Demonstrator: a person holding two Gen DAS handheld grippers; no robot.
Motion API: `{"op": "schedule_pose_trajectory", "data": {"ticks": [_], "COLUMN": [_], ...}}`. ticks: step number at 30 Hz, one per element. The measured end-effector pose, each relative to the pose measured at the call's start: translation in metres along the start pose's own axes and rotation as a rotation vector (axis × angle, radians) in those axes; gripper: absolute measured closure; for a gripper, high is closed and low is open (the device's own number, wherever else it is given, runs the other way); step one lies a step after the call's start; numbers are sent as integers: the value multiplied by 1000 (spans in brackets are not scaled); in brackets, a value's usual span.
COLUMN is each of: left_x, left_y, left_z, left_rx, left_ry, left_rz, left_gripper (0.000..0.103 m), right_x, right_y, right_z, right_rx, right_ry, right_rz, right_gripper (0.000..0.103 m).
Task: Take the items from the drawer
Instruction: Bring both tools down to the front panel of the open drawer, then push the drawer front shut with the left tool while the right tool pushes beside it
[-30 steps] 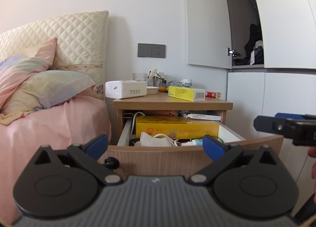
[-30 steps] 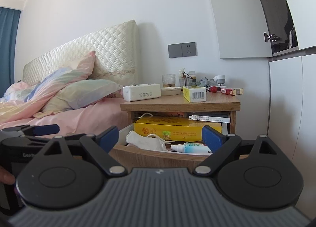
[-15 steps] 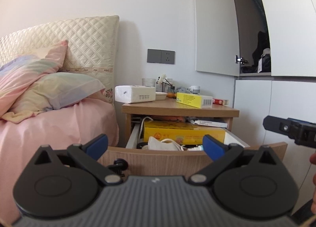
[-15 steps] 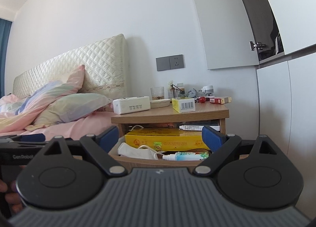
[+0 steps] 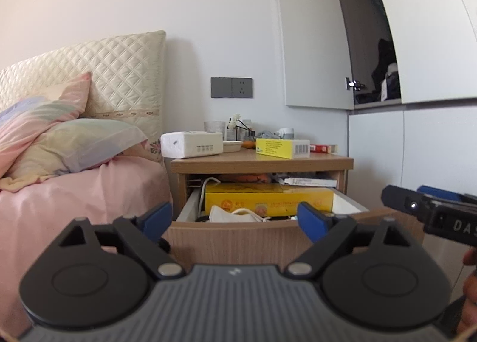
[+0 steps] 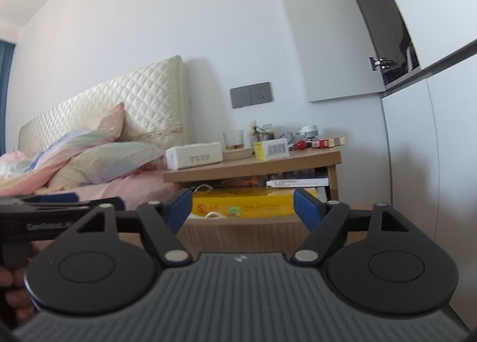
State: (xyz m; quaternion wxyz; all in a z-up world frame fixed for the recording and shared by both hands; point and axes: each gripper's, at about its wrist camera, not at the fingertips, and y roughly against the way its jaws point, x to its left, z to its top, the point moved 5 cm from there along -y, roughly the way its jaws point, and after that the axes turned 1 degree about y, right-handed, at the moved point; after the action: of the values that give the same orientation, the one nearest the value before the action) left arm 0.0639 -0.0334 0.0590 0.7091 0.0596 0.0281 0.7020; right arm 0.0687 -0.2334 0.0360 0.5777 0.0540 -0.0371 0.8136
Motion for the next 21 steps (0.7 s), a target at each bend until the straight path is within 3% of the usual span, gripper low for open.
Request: {"op": "schedule_pose_trajectory", "data": {"ticks": [2, 4, 6, 11, 13, 16, 21], "left_x": [-3, -4, -5, -2, -2, 0, 5], "left_y": [-4, -11, -16, -22, -25, -27, -25], "left_z": [-8, -18, -28, -44, -49, -57, -70], "left_rx": [12, 38, 58, 54, 59, 54, 48], "left_ry": [-22, -33, -22, 36, 38, 21, 19], "left_rz": [-8, -6, -7, -1, 5, 34, 85], "left_gripper": [18, 33, 40, 49, 59, 64, 75], "right_x": [5, 7, 7, 14, 14, 13, 8], "right_y": [0, -1, -2, -6, -8, -9, -13], "right_z": [-5, -10, -14, -29, -36, -48, -68], "right_rx": [1, 2, 4, 12, 19, 26, 59], "right_ry": [28, 33, 24, 41, 45, 58, 73], "right_rz": [8, 17, 25, 14, 9, -3, -29], "right_gripper": [33, 37, 44, 54, 60, 72, 84]}}
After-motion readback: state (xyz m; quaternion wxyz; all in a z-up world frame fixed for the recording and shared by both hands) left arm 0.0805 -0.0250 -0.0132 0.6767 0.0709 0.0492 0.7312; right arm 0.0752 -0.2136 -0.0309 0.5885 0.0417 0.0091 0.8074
